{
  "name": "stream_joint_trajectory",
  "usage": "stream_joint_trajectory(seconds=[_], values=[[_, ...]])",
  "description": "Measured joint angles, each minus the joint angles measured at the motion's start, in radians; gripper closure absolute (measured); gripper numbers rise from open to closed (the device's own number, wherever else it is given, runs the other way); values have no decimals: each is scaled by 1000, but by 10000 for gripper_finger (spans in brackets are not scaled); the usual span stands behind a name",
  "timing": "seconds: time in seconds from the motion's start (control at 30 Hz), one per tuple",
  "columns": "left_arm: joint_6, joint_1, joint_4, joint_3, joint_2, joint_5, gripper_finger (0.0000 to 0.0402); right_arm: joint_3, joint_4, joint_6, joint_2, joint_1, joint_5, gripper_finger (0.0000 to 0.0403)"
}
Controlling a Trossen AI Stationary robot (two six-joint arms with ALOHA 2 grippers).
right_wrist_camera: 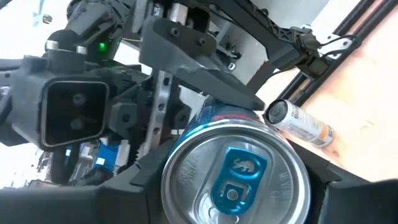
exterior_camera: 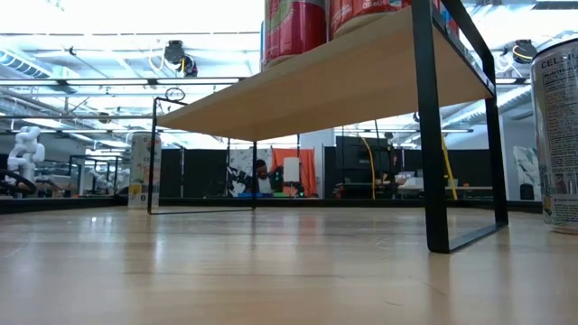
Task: Place canned beverage on shelf
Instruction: Put the blue soda can on the shelf aligned with the other blue soda can
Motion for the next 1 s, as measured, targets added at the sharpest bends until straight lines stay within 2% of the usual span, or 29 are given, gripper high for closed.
stream_joint_trajectory(seconds=[0.43, 0.57, 0.77, 1.0], values=[[48, 28, -34, 0, 1, -2, 150, 0, 5, -3, 0, -11, -20, 195], [50, 28, -34, 0, 1, -5, 170, 0, 5, -18, 0, -12, -19, 190], [46, 28, -7, 0, 1, -9, 175, 0, 8, -63, -3, -12, -19, 147], [43, 28, 126, 0, 1, -20, 176, 0, 19, -203, -60, -21, -16, 91]])
